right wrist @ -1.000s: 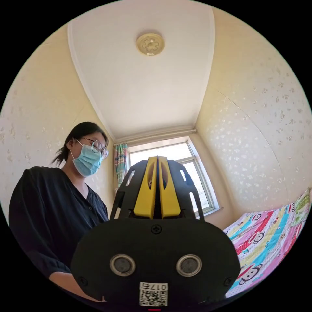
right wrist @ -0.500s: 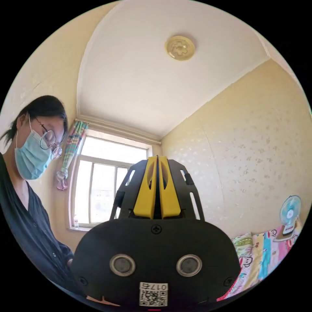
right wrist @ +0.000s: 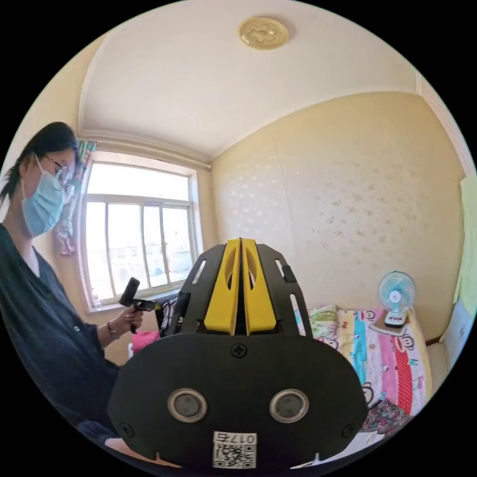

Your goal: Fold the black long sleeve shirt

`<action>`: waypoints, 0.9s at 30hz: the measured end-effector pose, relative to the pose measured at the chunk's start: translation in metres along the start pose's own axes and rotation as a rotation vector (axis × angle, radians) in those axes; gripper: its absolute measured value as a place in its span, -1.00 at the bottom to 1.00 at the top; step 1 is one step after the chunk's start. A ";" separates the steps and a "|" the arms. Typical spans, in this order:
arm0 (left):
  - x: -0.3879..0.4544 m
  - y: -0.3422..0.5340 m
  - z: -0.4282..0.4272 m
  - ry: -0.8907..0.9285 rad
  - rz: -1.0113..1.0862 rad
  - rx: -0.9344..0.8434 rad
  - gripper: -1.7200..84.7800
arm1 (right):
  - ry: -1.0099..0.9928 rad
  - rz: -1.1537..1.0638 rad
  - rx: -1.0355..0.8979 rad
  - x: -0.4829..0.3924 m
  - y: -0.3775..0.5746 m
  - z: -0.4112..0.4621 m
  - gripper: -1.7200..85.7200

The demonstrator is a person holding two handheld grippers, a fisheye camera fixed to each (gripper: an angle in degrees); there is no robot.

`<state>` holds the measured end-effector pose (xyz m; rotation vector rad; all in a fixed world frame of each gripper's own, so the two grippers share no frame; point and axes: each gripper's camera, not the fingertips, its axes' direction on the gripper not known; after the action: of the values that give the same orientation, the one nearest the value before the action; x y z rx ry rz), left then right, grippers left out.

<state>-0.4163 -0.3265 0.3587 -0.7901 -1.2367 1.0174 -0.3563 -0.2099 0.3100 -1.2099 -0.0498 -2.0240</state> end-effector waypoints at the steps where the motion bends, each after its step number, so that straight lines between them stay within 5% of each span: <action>1: 0.012 0.005 -0.025 0.064 0.022 0.010 -0.98 | -0.096 0.029 0.033 0.009 0.011 -0.009 -0.96; 6: 0.072 0.017 -0.127 0.177 0.041 0.093 -0.98 | -0.220 0.041 0.096 0.015 0.023 -0.032 -0.96; 12: 0.108 -0.021 -0.183 -0.007 -0.057 -0.008 -0.98 | -0.082 0.075 -0.108 0.048 -0.023 0.014 -0.96; 21: -0.168 0.061 -0.136 -0.100 -0.572 -0.227 -0.98 | 0.036 0.287 -0.817 0.272 0.092 0.267 -0.95; 27: -0.355 0.154 -0.110 -0.273 -0.851 -0.253 -0.95 | 0.206 0.429 -1.009 0.411 0.255 0.441 -0.94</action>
<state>-0.3454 -0.5944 0.0673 -0.2396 -1.7417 0.2724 0.0214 -0.4582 0.7835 -1.3853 1.3457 -1.7628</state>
